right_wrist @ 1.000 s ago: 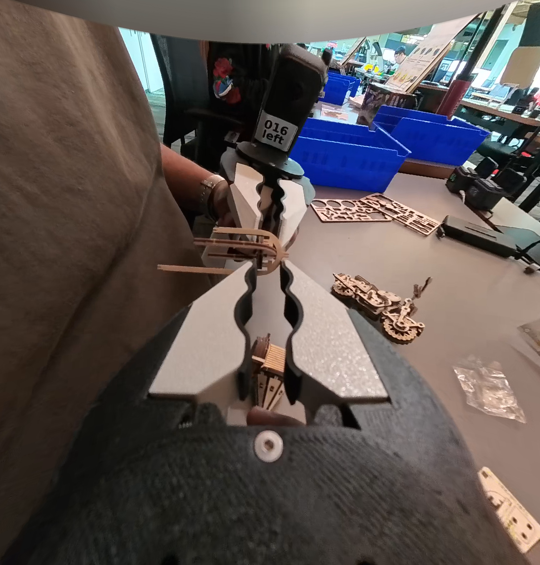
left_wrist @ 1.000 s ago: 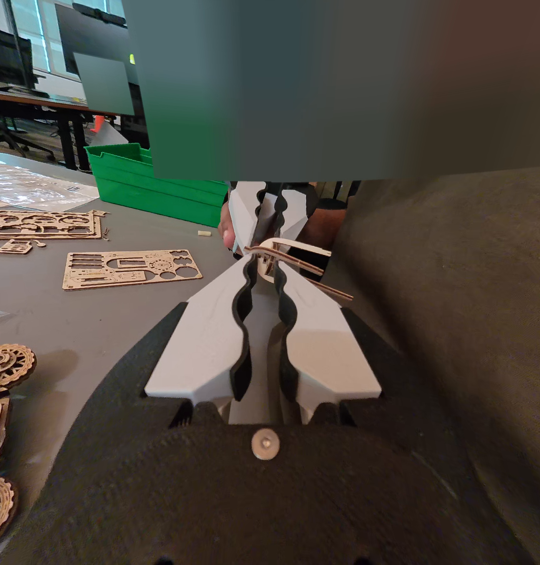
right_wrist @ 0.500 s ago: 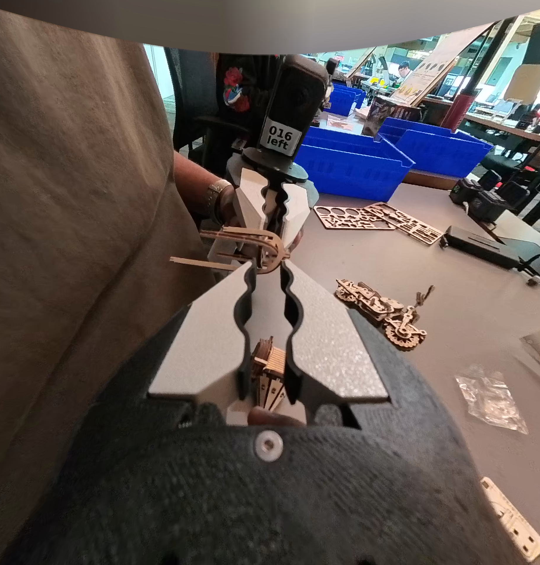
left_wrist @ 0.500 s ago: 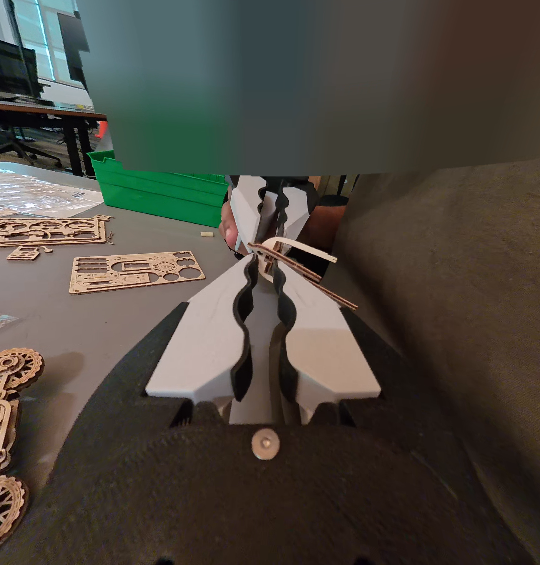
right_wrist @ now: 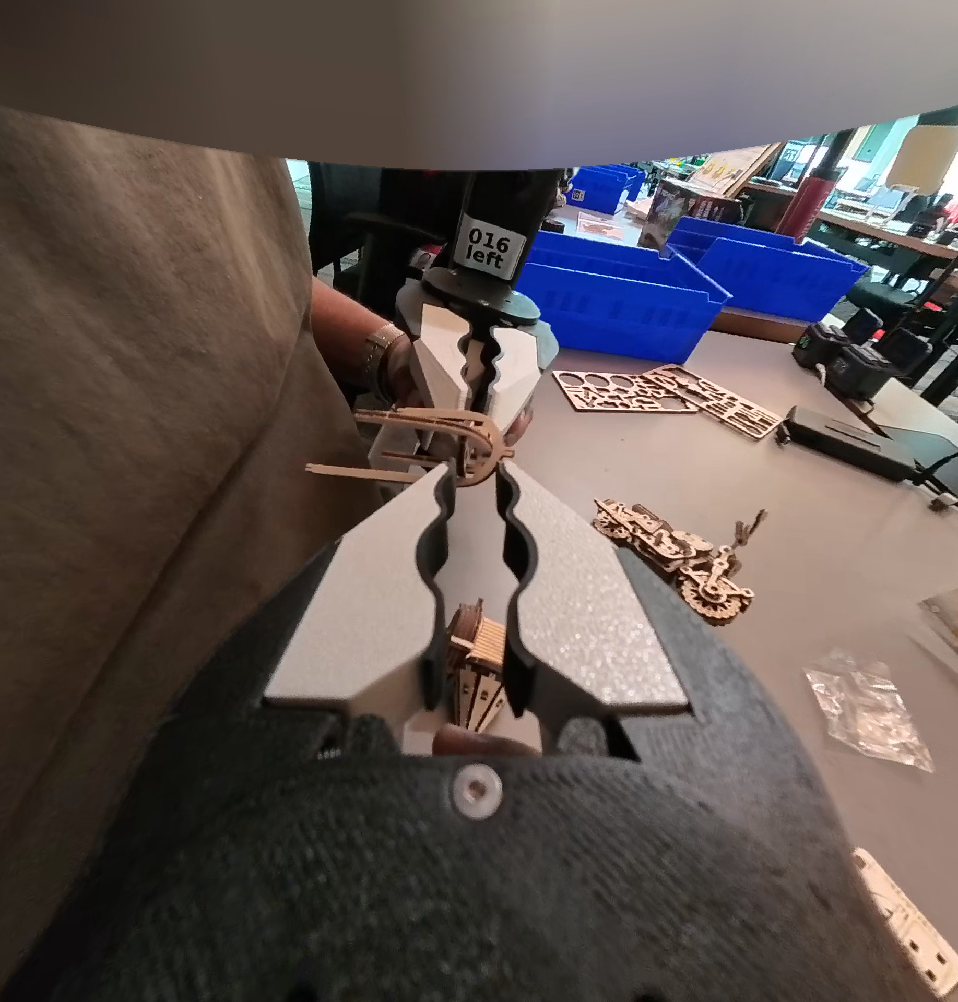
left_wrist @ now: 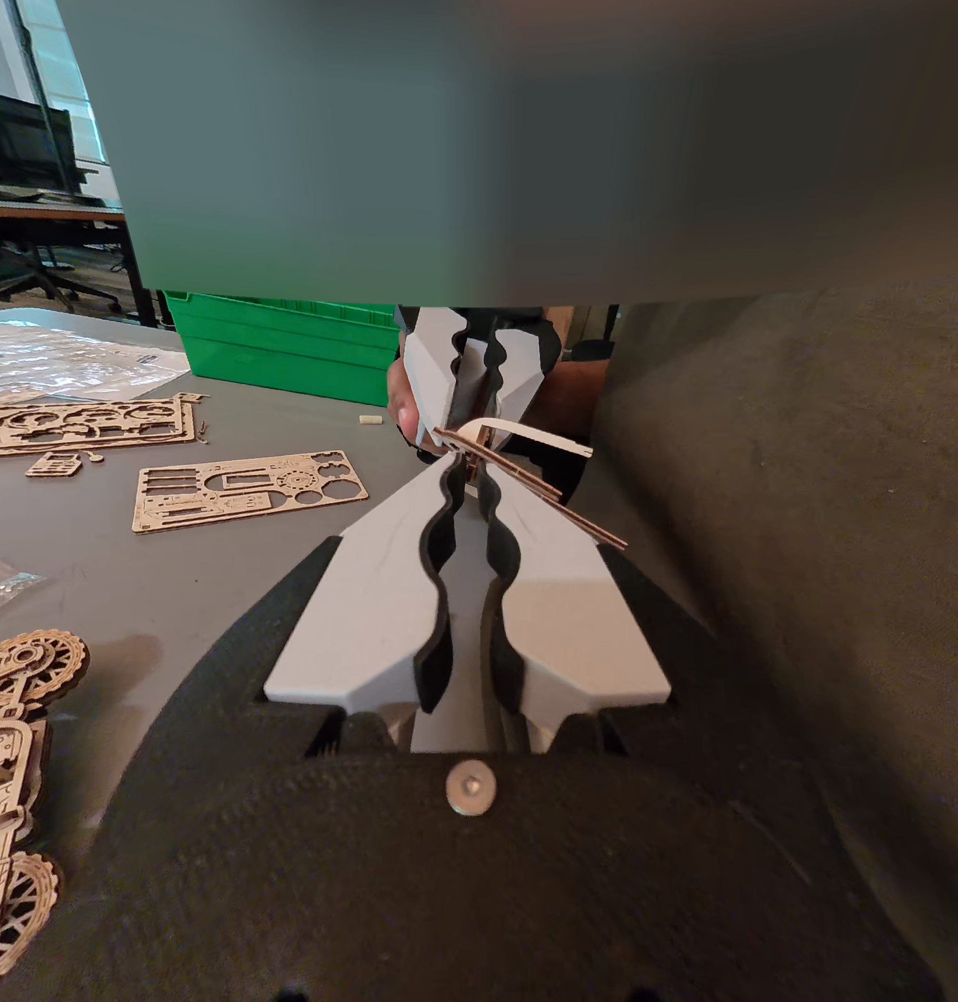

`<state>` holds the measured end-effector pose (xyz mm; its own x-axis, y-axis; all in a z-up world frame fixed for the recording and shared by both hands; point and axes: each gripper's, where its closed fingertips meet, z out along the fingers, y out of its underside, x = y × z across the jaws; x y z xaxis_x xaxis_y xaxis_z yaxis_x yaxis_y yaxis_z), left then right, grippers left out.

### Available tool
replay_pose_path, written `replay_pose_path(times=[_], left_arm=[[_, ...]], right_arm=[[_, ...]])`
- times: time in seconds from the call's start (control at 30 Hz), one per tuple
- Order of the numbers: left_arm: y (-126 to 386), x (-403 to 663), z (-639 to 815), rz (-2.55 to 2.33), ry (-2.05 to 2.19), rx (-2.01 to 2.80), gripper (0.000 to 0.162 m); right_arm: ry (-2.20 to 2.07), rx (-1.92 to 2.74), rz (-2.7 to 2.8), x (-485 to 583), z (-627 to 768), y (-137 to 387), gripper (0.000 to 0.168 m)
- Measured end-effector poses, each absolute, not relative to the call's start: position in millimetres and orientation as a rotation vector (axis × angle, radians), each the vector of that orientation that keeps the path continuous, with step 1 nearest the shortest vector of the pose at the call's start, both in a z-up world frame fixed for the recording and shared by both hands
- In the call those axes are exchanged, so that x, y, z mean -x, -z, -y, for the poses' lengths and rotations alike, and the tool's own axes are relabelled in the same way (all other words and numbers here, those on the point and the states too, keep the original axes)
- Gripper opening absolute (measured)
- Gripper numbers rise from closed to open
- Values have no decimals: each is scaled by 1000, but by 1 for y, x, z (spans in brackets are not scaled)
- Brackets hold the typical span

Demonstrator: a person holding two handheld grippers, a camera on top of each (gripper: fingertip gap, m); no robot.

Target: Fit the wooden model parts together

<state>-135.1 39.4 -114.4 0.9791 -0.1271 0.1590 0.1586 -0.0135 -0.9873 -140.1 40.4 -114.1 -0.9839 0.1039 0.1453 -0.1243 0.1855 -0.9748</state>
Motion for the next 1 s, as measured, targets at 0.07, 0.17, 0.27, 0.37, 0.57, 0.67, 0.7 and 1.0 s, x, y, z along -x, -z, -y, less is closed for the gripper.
replay_pose_path(times=[0.07, 0.17, 0.27, 0.37, 0.57, 0.67, 0.7, 1.0], left_arm=[[114, 135, -39, 21, 218, 1569, 2], [115, 135, -40, 15, 209, 1573, 2], [115, 136, -40, 24, 203, 1576, 5], [115, 141, -40, 56, 188, 1578, 16], [116, 144, -41, 65, 147, 1588, 18], [116, 145, -40, 62, 134, 1590, 17], [116, 144, -40, 61, 134, 1590, 17], [114, 141, -41, 62, 165, 1580, 21]], right_arm=[[-1896, -25, 2272, 140, -40, 114, 13], [-1898, -26, 2272, 139, -40, 114, 13], [-1900, -26, 2277, 139, -41, 114, 13], [-1905, -18, 2287, 139, -41, 114, 13], [-1905, 9, 2305, 142, -42, 116, 13], [-1897, 10, 2312, 142, -42, 117, 13], [-1898, 11, 2322, 141, -41, 119, 13], [-1898, 22, 2424, 137, -38, 131, 11]])
